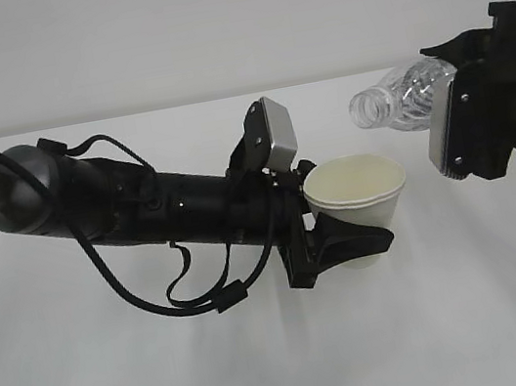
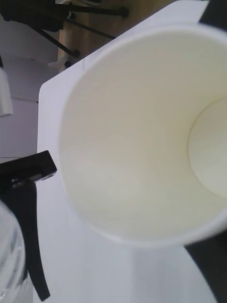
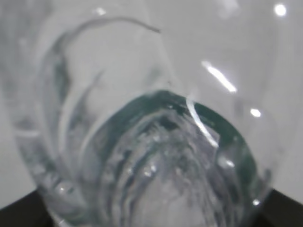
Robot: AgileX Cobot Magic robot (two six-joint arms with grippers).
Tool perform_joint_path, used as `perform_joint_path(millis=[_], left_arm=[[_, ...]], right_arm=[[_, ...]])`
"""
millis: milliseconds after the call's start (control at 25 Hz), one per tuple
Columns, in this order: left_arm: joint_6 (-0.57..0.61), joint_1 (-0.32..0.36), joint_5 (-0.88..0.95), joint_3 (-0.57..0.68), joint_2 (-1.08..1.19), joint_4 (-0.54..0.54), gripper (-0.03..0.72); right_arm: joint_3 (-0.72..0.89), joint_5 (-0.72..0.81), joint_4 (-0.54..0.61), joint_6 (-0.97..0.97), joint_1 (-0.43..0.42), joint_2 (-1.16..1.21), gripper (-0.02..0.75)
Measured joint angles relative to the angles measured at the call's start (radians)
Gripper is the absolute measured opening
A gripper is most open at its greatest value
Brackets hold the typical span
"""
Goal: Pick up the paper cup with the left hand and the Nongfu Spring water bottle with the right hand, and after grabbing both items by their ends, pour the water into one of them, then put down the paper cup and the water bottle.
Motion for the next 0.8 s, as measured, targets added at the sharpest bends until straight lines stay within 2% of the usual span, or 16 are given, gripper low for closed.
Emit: perform_joint_path(millis=[800], left_arm=[[0.000, 0.012, -0.063, 0.000, 0.000, 0.003, 0.449]], right_arm=[[0.000, 0.000, 0.002, -0.069, 0.000, 0.000, 0.501]])
